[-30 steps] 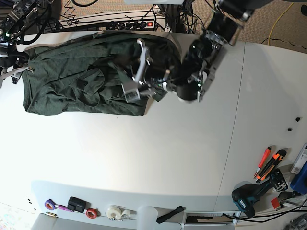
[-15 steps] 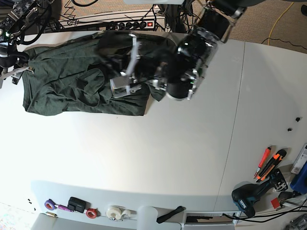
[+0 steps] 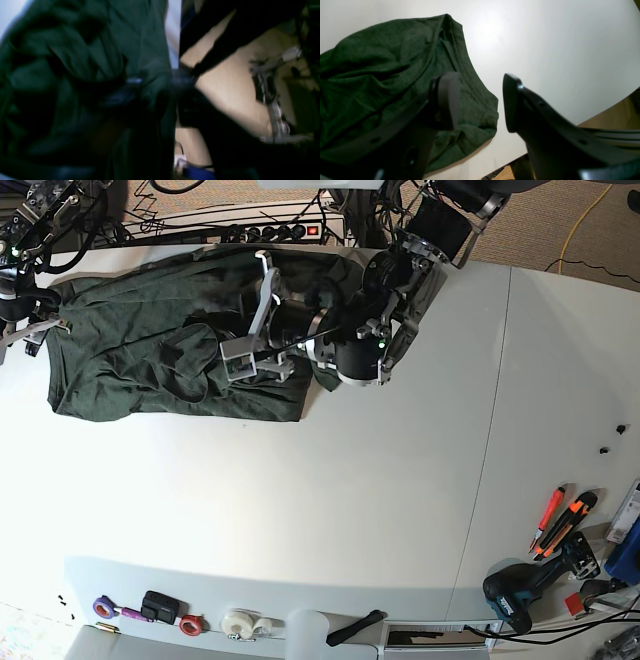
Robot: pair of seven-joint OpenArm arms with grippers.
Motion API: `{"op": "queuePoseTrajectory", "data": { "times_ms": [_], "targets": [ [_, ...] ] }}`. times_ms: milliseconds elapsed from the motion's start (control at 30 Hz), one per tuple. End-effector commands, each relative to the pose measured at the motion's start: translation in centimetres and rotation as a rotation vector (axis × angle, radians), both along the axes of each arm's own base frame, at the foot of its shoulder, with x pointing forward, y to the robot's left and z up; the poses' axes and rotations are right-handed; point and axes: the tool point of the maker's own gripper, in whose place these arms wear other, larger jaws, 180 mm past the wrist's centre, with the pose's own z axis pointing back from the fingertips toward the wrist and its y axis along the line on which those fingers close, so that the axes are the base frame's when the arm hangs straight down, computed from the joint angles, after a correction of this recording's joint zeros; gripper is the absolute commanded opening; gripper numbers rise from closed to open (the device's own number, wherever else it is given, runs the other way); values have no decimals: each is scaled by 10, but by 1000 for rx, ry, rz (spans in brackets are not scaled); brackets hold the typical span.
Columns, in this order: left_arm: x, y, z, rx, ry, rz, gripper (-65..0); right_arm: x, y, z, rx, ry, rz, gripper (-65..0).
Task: Layout the t-shirt on the table in an organized manner, then fold the t-shirt properly
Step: 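Release the shirt end and move the left gripper away from the shirt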
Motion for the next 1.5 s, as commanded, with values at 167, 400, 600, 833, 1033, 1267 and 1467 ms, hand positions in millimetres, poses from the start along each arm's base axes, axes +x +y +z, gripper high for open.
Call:
{"op": "queuePoseTrajectory", "data": {
  "times_ms": [167, 400, 600, 833, 1033, 1267, 1467],
  "targets": [
    [57, 25, 7, 52, -48, 182, -332, 6, -3, 15, -35, -41, 11, -376],
    [130, 123, -12, 176, -14, 559, -372, 6, -3, 15, -35, -41, 11, -376],
    [129, 168, -40, 286, 3, 654, -371, 6, -3, 15, -34, -42, 11, -375],
    [118, 164, -57, 259, 50, 670, -371, 6, -3, 15, -34, -39, 10, -375],
    [121, 164, -77, 258, 107, 685, -371, 5, -3, 15, -33, -38, 10, -375],
    [118, 151, -78, 229, 132, 655, -371, 6, -3, 15, -33, -39, 10, -376],
    [110, 135, -73, 199, 159, 605, -371, 6, -3, 15, -33, -40, 11, -376]
  ]
}}
